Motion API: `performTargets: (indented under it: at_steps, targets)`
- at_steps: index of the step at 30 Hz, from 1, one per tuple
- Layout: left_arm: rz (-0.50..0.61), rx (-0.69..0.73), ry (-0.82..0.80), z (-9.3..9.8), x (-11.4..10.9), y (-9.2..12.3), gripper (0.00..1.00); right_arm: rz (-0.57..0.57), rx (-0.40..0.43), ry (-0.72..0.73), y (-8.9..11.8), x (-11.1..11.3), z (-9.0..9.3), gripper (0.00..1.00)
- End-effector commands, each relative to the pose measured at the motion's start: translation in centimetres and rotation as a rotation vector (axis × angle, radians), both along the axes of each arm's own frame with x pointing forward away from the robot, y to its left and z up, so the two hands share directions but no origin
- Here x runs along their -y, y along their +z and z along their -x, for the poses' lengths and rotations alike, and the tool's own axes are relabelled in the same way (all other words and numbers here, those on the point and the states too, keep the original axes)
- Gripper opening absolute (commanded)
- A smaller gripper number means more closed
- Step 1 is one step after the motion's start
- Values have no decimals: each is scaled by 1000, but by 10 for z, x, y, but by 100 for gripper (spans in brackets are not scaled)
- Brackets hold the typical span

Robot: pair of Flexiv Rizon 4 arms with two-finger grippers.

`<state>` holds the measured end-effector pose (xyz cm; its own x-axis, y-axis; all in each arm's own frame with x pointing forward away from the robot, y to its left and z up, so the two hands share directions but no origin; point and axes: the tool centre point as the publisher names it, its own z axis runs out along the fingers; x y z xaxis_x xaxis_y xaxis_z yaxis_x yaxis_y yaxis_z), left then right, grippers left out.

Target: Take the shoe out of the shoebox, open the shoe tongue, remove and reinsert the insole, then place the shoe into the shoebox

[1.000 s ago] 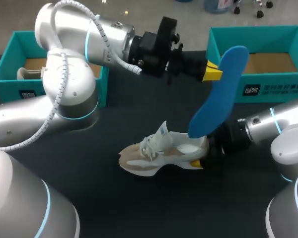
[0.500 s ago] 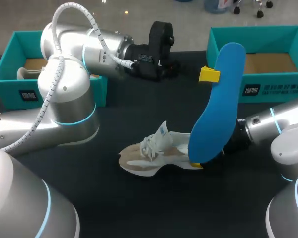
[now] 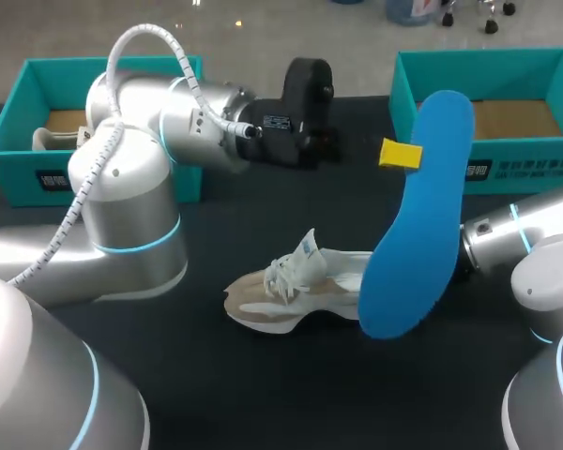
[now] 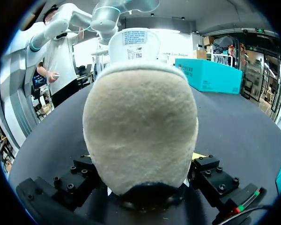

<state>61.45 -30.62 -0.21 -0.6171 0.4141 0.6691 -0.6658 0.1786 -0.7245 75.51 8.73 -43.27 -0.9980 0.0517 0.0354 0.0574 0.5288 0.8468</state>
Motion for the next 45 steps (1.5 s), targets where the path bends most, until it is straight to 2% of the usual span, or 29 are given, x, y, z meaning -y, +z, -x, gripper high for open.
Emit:
performTargets:
  at_steps: [1,6,10,18,20,42,45]
  targets:
    - [23,-11,21,12,-11,-3,0,3,0,-1,-4,-1,2,20]
    - [27,3,53,23,-25,-2,0,3,0,-1,-4,-1,2,19]
    - [26,42,107,24,-34,-2,0,3,0,-1,-4,-1,2,18]
    - [-1,92,212,2,-51,-10,0,3,0,-1,-4,-1,2,19]
    - [0,88,231,-3,-53,-13,0,3,0,-1,-4,-1,2,19]
    - [0,88,231,-3,-53,-13,0,3,0,-1,-4,-1,2,16]
    - [0,88,231,-3,-53,-13,0,3,0,-1,-4,-1,2,20]
